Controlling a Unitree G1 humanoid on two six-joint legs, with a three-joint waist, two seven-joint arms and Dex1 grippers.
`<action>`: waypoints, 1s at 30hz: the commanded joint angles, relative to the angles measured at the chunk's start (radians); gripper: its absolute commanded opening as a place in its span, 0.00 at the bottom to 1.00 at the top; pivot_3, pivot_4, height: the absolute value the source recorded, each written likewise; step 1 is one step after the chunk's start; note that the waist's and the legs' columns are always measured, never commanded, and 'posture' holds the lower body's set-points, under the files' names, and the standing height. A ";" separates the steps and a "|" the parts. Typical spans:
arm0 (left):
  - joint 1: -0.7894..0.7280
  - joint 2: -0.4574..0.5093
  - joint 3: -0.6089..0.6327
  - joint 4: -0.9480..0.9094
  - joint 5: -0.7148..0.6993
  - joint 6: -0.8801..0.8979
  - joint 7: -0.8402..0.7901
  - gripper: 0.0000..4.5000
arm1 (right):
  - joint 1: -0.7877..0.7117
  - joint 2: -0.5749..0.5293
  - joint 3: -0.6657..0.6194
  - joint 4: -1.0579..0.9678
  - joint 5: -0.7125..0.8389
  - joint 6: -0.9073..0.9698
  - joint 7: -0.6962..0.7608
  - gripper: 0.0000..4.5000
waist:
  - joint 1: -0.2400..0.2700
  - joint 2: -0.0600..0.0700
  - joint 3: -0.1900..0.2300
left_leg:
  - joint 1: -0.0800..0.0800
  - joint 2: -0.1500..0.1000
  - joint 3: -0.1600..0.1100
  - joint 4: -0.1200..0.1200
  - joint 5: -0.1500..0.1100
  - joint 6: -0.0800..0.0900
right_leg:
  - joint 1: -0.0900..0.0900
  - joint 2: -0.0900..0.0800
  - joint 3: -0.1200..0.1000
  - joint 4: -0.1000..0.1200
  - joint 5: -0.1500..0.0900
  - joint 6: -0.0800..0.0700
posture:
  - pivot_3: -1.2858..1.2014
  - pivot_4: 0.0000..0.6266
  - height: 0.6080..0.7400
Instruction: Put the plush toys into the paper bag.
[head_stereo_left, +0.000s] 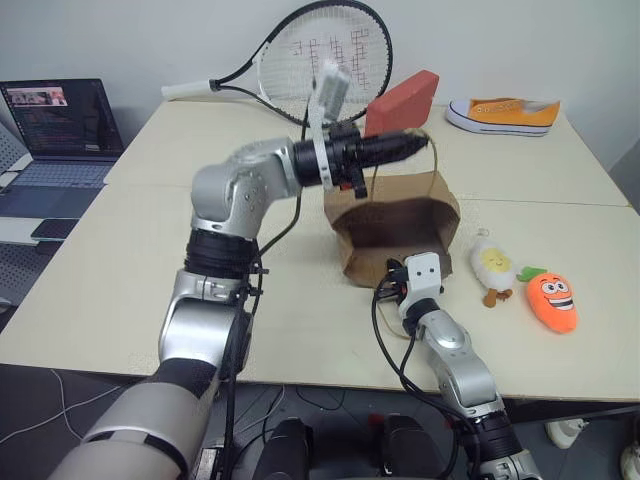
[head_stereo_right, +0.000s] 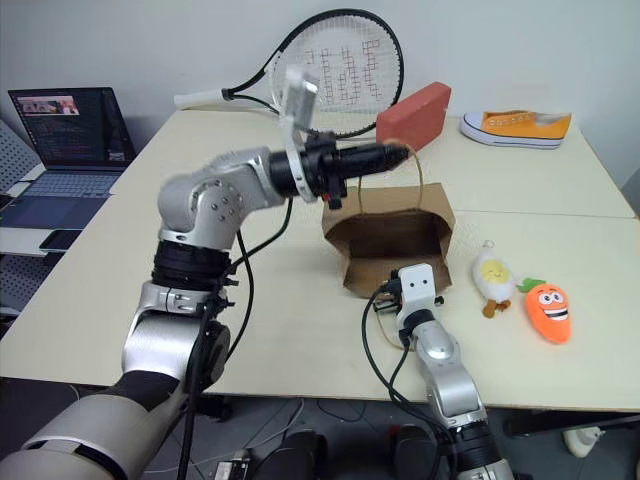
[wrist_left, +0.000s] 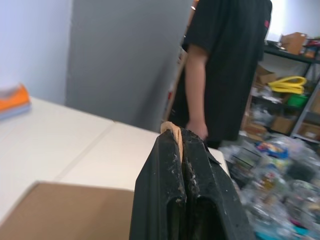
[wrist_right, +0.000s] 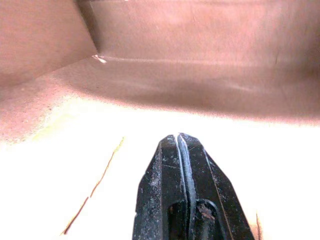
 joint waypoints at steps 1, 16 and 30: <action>-0.053 0.014 0.009 -0.013 0.028 -0.080 0.011 0.00 | 0.019 0.002 0.003 0.007 0.001 0.030 0.012 0.01 | 0.000 0.000 0.000 | 0.000 0.000 0.000 0.000 0.000 0.000 | 0.000 0.000 0.000 0.000 0.000 0.000 | 0.52 0.24 1.00; 0.019 -0.037 -0.053 -0.050 0.066 -0.124 0.026 0.00 | -0.047 -0.017 -0.016 -0.102 0.023 0.152 0.064 0.01 | -0.001 0.000 0.000 | 0.000 0.000 0.000 0.000 0.000 0.000 | -0.001 0.000 0.001 0.003 0.000 0.000 | 0.52 0.24 1.00; 0.077 -0.077 -0.068 -0.110 0.049 -0.082 0.037 0.00 | -0.074 -0.296 -0.071 -0.587 0.217 0.545 0.316 0.01 | 0.000 0.000 0.000 | -0.001 0.000 0.000 0.001 0.000 0.000 | -0.002 0.000 0.000 0.005 0.000 0.000 | 0.52 0.24 1.00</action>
